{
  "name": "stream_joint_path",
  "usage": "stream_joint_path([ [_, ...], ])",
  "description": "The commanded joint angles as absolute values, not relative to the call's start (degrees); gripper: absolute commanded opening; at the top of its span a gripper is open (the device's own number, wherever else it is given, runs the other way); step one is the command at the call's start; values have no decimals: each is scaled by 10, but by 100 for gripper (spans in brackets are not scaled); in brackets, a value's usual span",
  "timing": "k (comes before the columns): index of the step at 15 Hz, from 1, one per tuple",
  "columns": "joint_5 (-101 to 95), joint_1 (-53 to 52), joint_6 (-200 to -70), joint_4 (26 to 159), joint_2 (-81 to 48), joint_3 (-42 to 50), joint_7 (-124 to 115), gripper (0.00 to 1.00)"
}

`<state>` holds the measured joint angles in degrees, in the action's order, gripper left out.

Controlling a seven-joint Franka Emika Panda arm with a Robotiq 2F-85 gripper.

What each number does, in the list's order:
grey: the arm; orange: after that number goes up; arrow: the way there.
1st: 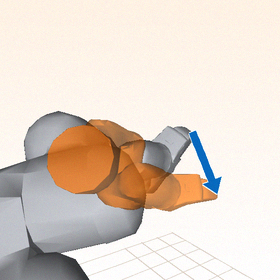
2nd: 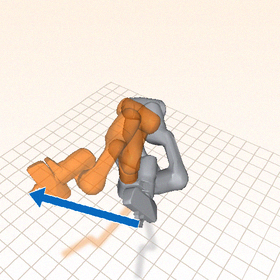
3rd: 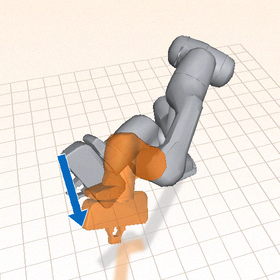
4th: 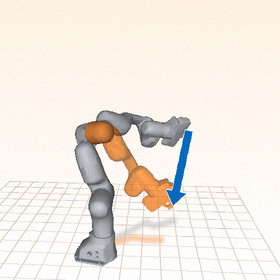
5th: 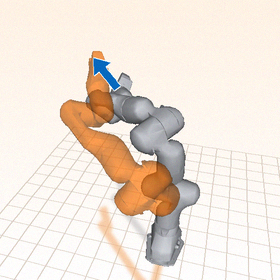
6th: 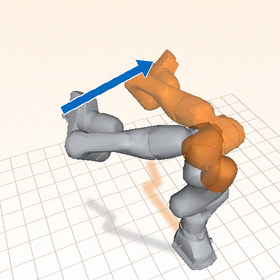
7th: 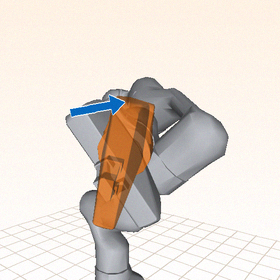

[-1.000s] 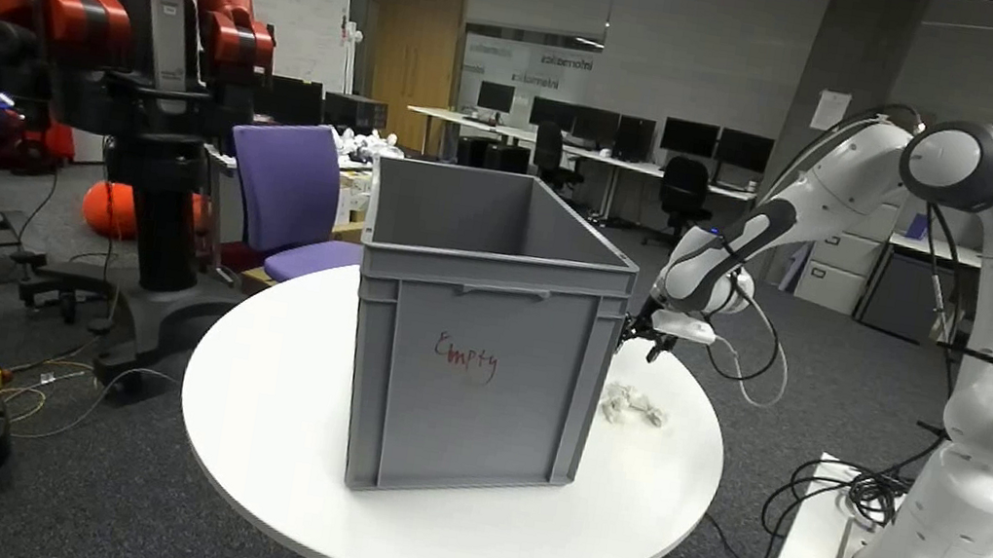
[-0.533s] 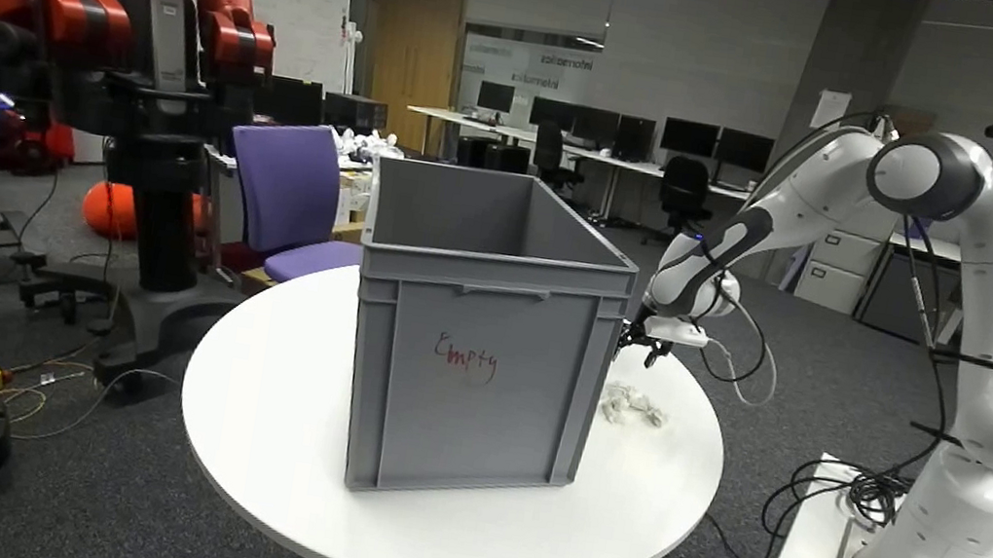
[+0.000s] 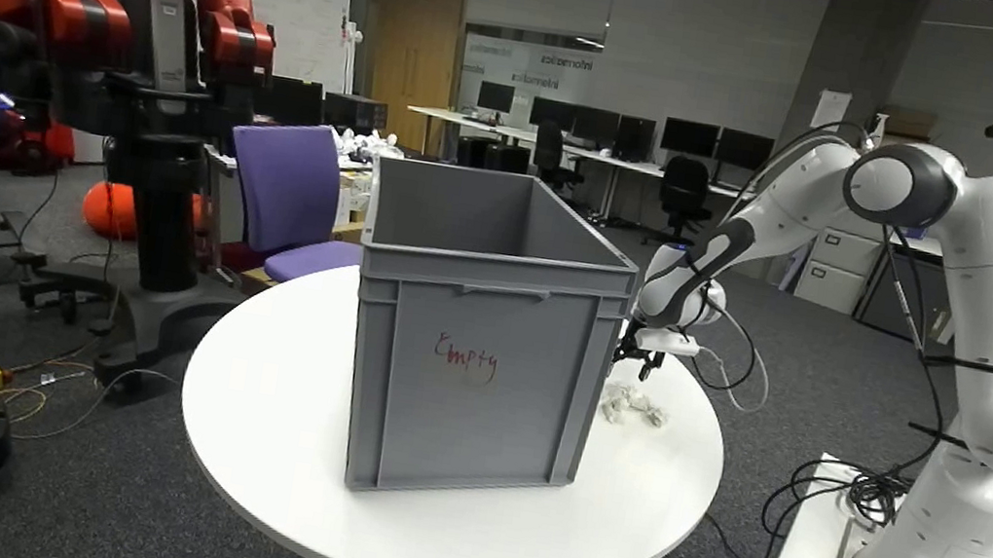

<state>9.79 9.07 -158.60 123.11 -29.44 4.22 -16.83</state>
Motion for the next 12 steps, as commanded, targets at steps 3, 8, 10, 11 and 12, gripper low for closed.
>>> stream_joint_path([
  [3, 92, 74, -1541, 1202, -315, 59, -156, 100],
  [8, 84, 62, -1530, 1198, -326, 66, -160, 77],
  [10, 83, 57, -1531, 1199, -328, 69, -162, 70],
  [11, 82, 54, -1532, 1199, -327, 71, -162, 64],
  [12, 82, 53, -1532, 1200, -326, 72, -161, 55],
])
